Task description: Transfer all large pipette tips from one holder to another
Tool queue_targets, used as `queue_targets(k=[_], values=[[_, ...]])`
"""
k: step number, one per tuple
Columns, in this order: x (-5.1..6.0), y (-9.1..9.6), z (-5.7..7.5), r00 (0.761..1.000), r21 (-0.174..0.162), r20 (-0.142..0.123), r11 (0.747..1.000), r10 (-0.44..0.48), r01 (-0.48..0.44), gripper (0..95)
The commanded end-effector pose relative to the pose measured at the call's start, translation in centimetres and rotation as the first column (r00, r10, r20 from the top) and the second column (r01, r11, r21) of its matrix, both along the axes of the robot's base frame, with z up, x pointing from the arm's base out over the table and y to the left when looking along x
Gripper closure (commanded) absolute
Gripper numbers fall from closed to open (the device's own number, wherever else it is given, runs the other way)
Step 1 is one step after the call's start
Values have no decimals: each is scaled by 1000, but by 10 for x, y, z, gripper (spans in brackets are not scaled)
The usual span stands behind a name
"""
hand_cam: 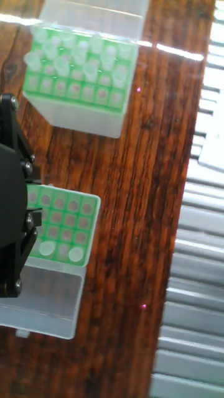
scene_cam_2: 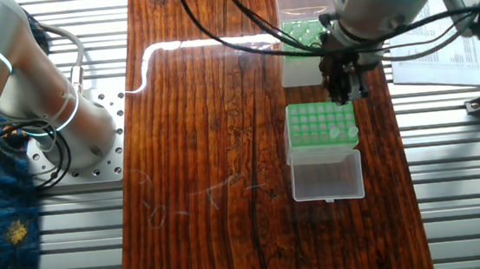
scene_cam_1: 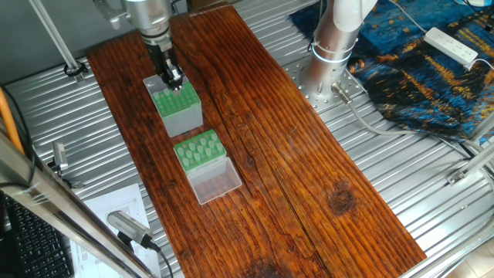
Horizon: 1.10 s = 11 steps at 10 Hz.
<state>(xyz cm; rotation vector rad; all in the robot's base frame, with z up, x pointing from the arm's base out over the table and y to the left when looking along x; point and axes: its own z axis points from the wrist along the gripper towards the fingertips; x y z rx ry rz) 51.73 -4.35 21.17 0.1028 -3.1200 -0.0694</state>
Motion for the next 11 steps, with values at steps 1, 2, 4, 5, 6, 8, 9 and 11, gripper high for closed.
queue_targets(k=[1,2,4,5,6,8,9,11], values=[[1,-10,-1,1000,-76,7,997,-18,18,760],[4,-28,-4,1000,-84,4,996,17,-16,760],[8,-59,-11,998,-84,5,995,63,-62,760],[8,-65,-17,998,-87,6,994,62,-61,760],[9,-65,-20,998,-86,10,995,60,-58,760],[10,-62,-23,998,-79,22,995,65,-63,760],[10,-60,-24,998,-78,21,995,64,-62,760],[12,-53,-28,998,-77,26,995,60,-58,760]])
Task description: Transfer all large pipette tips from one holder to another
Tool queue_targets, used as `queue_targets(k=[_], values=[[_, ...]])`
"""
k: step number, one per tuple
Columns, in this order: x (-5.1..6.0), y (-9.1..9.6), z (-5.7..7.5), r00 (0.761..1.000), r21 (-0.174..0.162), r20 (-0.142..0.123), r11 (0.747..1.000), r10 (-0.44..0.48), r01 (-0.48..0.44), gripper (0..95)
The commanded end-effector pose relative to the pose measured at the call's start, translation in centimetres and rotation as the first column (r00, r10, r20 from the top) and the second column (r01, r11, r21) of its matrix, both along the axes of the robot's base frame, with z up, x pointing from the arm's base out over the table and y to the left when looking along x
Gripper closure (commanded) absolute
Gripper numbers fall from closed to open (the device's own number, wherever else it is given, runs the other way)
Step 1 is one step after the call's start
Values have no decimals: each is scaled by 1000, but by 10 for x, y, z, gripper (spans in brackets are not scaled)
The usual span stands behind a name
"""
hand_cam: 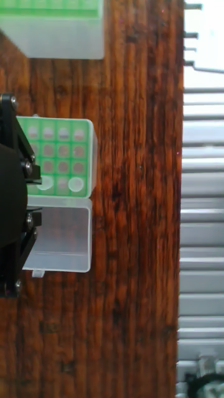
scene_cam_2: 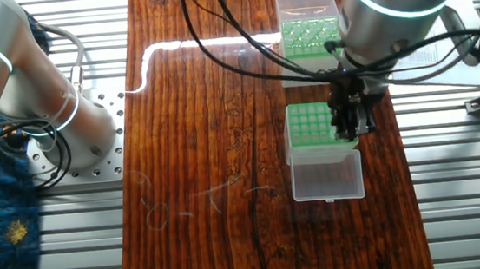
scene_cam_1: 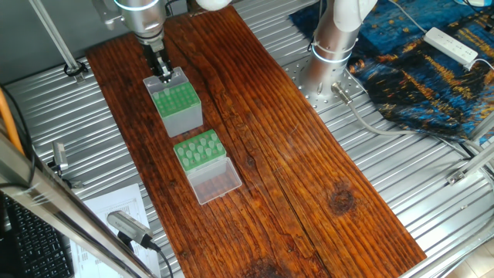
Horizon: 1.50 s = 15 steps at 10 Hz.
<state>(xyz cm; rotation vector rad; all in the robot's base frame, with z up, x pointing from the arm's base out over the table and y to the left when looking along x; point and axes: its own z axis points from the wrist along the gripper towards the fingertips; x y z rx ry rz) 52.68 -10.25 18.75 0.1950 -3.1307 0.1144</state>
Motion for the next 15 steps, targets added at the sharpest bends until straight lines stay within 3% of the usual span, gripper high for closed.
queue_targets(k=[1,6,13,14,15], values=[[3,7,-4,1000,42,5,999,9,-10,760],[5,4,-18,1000,50,3,998,23,-23,760],[6,7,-24,999,65,-7,997,41,-41,760],[7,7,-25,999,66,-6,997,42,-41,570],[7,9,-27,999,64,-6,997,38,-38,570]])
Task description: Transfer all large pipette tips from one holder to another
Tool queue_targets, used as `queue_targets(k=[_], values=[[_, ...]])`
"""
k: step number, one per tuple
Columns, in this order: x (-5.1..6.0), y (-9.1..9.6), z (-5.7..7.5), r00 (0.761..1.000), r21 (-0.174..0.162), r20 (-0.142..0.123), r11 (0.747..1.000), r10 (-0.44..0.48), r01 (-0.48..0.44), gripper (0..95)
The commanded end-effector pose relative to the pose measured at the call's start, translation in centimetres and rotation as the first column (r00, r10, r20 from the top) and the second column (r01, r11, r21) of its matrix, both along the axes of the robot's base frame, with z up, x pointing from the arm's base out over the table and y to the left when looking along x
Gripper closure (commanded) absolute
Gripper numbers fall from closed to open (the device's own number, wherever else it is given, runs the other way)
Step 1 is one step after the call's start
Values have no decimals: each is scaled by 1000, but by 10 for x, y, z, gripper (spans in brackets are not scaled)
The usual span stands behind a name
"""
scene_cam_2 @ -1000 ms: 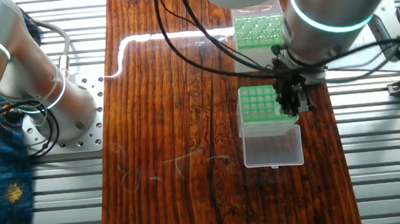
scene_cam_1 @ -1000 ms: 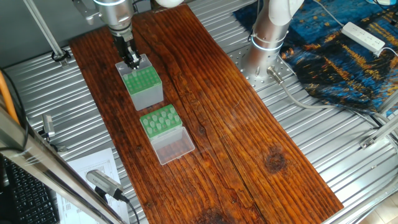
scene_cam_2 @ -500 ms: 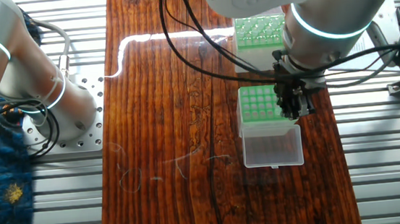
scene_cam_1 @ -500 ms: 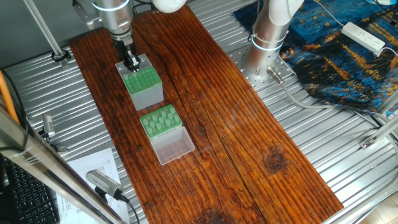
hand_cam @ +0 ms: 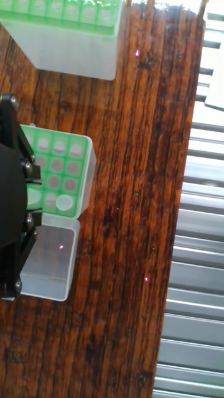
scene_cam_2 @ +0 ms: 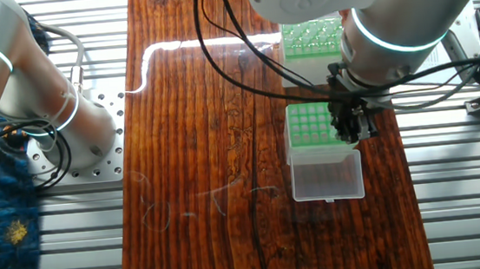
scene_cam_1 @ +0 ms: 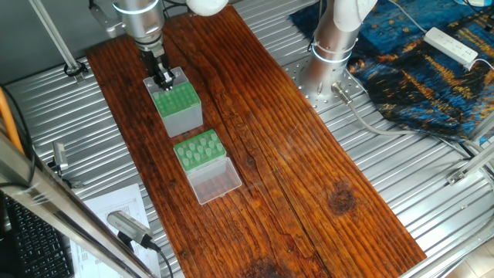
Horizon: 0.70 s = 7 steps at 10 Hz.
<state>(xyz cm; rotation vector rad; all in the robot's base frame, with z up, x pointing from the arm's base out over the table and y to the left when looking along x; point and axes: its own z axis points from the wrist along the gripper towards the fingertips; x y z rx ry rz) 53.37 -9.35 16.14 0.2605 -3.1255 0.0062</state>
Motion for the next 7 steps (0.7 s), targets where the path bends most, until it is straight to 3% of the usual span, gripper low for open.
queue_targets(k=[1,2,3,7], values=[[0,1,-2,1000,-5,1,1000,-4,4,570],[0,1,-4,1000,-7,1,1000,-5,5,570],[0,1,-5,1000,-11,-1,1000,-6,6,760],[-1,0,-12,1000,-18,-11,1000,-2,2,760]])
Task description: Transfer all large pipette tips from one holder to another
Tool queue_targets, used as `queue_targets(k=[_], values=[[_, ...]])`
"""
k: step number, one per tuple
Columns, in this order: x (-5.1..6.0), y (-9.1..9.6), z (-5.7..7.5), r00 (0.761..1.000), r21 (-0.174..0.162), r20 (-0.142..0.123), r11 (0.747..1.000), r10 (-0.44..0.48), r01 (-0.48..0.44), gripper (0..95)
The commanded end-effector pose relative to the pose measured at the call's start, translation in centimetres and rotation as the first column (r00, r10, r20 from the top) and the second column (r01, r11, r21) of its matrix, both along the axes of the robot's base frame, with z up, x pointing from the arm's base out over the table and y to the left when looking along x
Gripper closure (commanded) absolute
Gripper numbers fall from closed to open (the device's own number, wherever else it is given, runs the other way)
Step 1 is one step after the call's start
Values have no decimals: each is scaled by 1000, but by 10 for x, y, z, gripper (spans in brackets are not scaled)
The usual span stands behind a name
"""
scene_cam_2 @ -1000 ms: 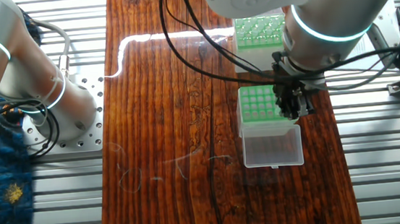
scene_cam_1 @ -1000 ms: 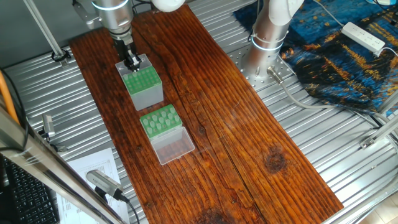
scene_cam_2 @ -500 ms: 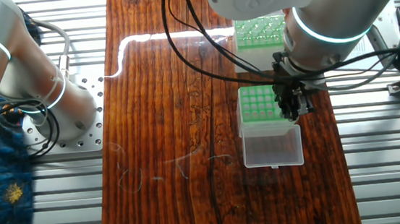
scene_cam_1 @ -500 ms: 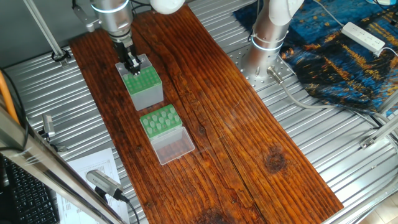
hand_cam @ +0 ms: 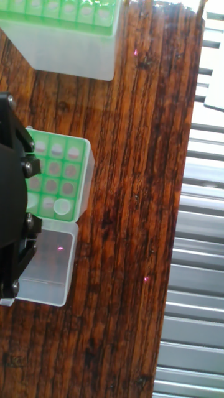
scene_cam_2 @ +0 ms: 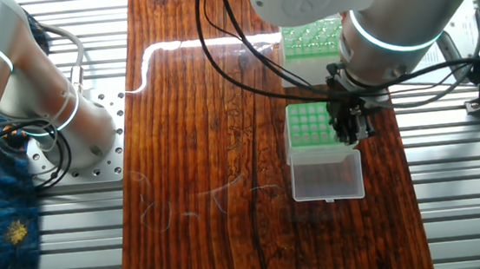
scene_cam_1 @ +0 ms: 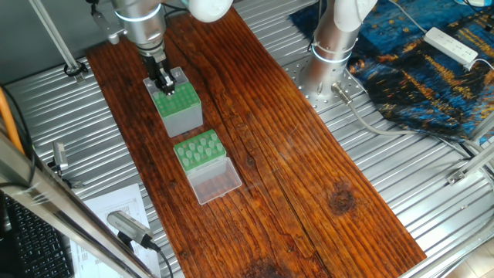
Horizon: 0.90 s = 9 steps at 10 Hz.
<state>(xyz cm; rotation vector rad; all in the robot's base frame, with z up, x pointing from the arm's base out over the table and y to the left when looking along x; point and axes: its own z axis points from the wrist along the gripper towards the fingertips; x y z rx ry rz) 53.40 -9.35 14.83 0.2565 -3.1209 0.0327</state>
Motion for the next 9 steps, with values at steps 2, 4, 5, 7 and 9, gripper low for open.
queue_targets(k=[2,4,5,7,9], values=[[-5,-1,-1,1000,0,-14,1000,5,-5,760],[-9,-2,-3,1000,-2,-14,1000,10,-10,760],[-9,-2,-3,1000,-8,-14,1000,11,-11,760],[-10,-4,-2,1000,-9,-15,1000,14,-14,760],[-10,-5,-1,1000,-9,-13,1000,16,-16,760]])
